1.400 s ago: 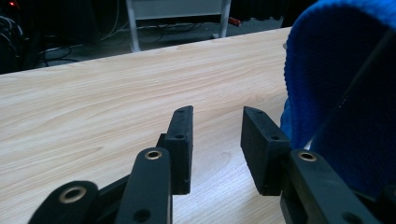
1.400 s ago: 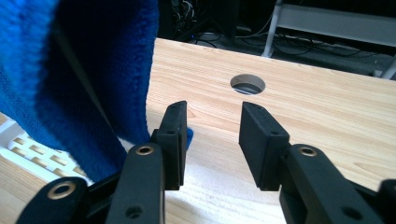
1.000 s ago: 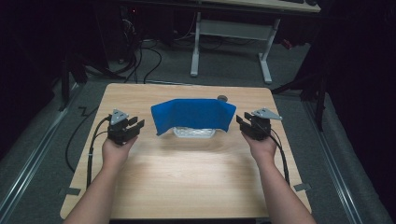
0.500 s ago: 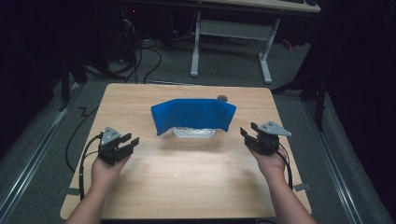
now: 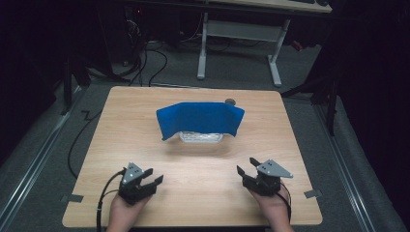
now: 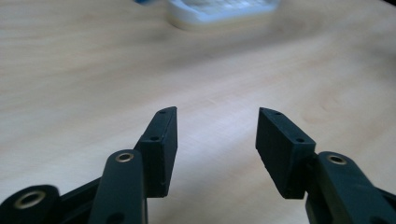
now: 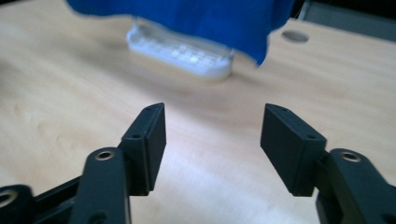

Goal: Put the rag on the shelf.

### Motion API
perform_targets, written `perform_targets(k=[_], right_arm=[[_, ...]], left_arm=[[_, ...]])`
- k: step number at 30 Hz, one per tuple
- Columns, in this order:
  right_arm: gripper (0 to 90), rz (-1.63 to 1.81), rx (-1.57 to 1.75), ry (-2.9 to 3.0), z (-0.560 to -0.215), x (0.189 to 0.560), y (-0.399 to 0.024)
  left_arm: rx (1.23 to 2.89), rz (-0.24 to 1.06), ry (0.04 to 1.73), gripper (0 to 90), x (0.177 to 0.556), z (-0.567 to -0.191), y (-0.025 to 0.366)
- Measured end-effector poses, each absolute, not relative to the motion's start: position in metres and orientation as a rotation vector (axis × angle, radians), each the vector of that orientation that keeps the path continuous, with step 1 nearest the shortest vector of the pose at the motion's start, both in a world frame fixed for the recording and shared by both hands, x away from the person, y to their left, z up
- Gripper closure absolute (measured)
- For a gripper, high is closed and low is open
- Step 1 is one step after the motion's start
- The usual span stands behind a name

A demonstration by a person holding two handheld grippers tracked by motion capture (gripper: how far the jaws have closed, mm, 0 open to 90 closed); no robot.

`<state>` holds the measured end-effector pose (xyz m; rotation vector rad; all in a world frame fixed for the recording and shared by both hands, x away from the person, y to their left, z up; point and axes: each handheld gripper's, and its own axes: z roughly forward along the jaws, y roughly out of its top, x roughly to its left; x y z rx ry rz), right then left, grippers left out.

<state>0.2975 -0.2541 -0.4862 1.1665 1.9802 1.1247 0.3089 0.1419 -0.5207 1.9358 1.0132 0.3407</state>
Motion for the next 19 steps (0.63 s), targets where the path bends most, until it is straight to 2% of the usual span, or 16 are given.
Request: perform_targets(k=[2,6,11,19], right_arm=[[39.1,1.118,1.184,1.978,-0.495,0.289,-0.251],[38.8,1.082,1.112,2.087,-0.513,0.286,-0.239],[38.1,1.074,1.067,2.122,-0.517,0.3,-0.234],[38.2,1.096,1.106,2.117,-0.517,0.297,-0.242]], left_arm=[[2.001,0.328,0.944,47.2,0.301,-0.523,0.126],[2.09,0.415,0.849,44.6,0.298,-0.523,0.11],[2.052,0.368,0.91,43.3,0.304,-0.525,0.111],[2.062,0.393,0.92,43.2,0.306,-0.524,0.12]])
